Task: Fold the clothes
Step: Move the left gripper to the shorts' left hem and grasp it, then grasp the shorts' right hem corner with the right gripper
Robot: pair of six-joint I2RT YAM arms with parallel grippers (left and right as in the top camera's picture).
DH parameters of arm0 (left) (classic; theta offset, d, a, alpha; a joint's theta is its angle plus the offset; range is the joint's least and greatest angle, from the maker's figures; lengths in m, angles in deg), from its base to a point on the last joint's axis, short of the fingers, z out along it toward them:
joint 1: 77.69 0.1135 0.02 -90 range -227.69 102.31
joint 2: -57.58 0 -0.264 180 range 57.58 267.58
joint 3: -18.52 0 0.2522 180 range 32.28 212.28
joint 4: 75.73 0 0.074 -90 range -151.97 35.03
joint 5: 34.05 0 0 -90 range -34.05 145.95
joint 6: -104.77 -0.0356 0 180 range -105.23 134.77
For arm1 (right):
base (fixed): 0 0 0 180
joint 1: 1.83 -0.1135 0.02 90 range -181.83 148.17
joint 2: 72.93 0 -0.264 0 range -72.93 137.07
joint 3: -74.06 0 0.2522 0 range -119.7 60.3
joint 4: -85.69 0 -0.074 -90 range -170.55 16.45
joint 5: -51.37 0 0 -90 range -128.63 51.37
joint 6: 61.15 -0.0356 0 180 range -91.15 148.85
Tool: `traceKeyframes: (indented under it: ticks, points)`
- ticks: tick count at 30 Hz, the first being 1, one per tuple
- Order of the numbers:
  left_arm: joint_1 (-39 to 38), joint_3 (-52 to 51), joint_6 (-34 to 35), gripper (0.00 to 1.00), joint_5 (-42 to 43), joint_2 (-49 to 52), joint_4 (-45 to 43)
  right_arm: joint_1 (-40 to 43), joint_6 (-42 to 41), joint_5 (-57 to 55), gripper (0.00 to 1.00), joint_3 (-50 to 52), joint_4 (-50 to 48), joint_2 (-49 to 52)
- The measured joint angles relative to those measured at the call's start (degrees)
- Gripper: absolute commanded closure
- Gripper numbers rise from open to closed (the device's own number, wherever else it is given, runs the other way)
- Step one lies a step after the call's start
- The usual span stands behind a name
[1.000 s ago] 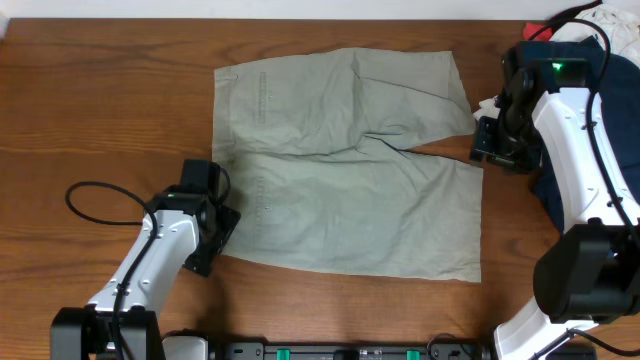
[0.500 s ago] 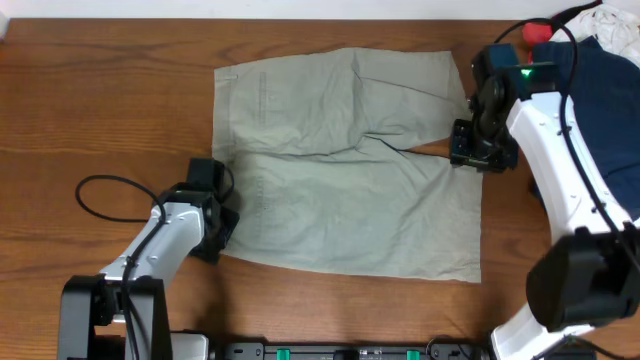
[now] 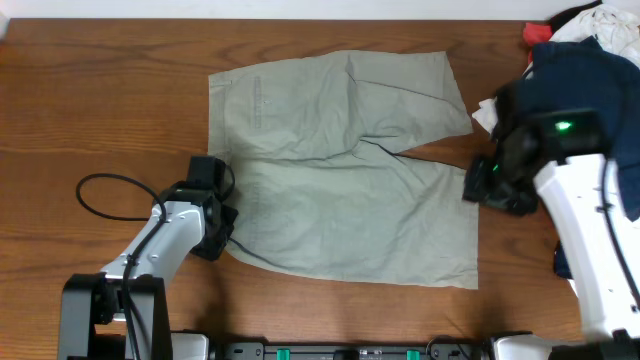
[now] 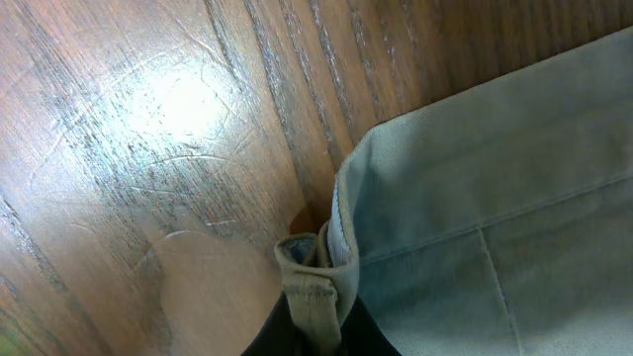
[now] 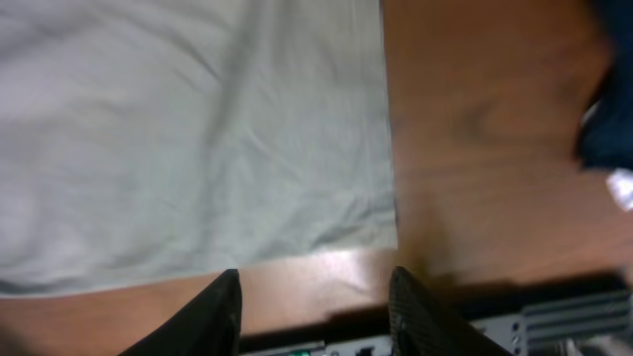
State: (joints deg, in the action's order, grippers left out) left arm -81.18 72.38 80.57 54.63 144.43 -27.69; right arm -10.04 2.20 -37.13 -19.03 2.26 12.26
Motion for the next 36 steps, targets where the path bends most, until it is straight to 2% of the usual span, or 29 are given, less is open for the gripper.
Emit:
traceKeyframes:
  ticks: [8,20,26,32,36]
  points:
    - [0.00,0.00,0.00,0.94,0.00,0.00,0.00,-6.10,-6.49,3.21,0.52,20.52,-8.79,0.68]
    - [0.00,0.00,0.00,0.94,0.00,0.00,0.00,-8.90,-18.69,4.24,0.52,42.38,-26.67,0.68]
    - [0.00,0.00,0.00,0.94,0.00,0.00,-0.02,-8.59,-21.11,4.33,0.52,42.49,-27.02,0.52]
    - [0.00,0.00,0.00,0.93,0.00,0.00,0.00,-6.99,-23.98,4.72,0.61,42.49,-27.82,0.39]
    - [0.00,0.00,0.00,0.93,0.00,0.00,0.00,-6.97,-28.13,3.02,0.62,42.38,-27.67,0.22]
